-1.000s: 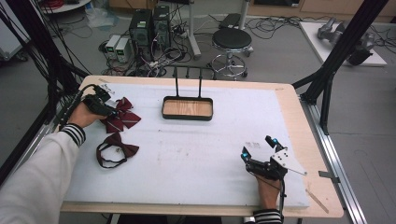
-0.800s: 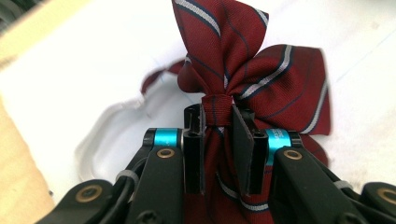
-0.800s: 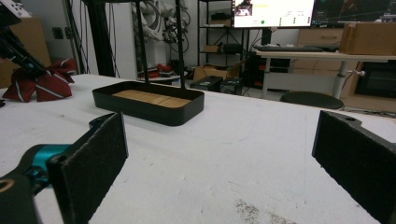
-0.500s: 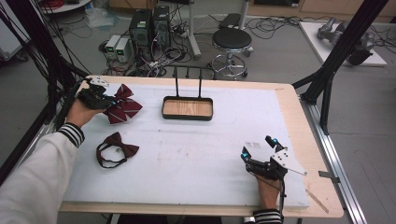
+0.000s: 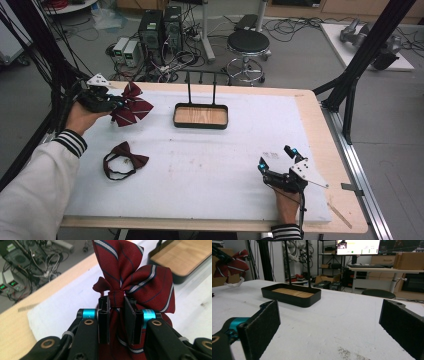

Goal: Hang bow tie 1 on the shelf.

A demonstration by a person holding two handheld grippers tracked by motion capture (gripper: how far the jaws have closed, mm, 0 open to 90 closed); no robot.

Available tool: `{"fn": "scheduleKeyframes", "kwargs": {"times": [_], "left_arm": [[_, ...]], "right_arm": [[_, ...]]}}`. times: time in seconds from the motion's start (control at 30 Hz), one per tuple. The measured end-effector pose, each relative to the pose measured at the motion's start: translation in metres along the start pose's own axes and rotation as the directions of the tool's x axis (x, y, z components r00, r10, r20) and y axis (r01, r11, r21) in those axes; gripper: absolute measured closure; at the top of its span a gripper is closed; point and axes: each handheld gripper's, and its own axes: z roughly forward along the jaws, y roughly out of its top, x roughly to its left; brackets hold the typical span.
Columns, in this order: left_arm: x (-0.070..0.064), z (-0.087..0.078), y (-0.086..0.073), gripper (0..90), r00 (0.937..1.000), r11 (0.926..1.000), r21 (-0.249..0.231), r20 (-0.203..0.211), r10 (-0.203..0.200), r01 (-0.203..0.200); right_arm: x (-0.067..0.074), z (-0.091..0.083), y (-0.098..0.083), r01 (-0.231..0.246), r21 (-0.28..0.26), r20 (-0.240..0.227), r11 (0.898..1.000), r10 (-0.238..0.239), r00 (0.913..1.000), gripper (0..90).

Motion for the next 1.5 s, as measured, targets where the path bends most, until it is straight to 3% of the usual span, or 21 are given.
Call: {"fn": "scheduleKeyframes", "kwargs": {"times": [0.2,0.37,0.63,1.23,1.5], "left_arm": [[-0.010,-0.004,0.013,75.1,0.9994,0.9986,-0.051,0.030,0.017,-0.015],[-0.018,-0.004,0.020,75.1,0.9959,0.9950,-0.096,0.084,0.034,-0.026],[-0.026,-0.006,0.037,75.1,0.9906,0.9887,-0.144,0.124,0.058,-0.040],[-0.052,0.005,0.071,75.0,0.9694,0.9759,-0.205,0.214,0.120,-0.075],[-0.059,0.010,0.087,75.1,0.9646,0.9713,-0.225,0.229,0.131,-0.079]], "right_arm": [[0.000,0.000,0.000,0.001,0.000,0.000,1.000,-0.001,1.0000,2.6],[0.000,0.000,0.000,-0.001,-0.001,-0.001,1.000,0.001,1.0000,2.5],[0.000,0.000,0.000,-0.001,-0.001,-0.001,1.000,0.001,1.0000,2.6],[0.000,0.000,0.000,0.000,0.000,-0.002,1.000,0.000,1.0000,2.6],[-0.001,0.000,0.000,0.003,-0.003,-0.001,1.000,-0.003,1.0000,2.5]]}}
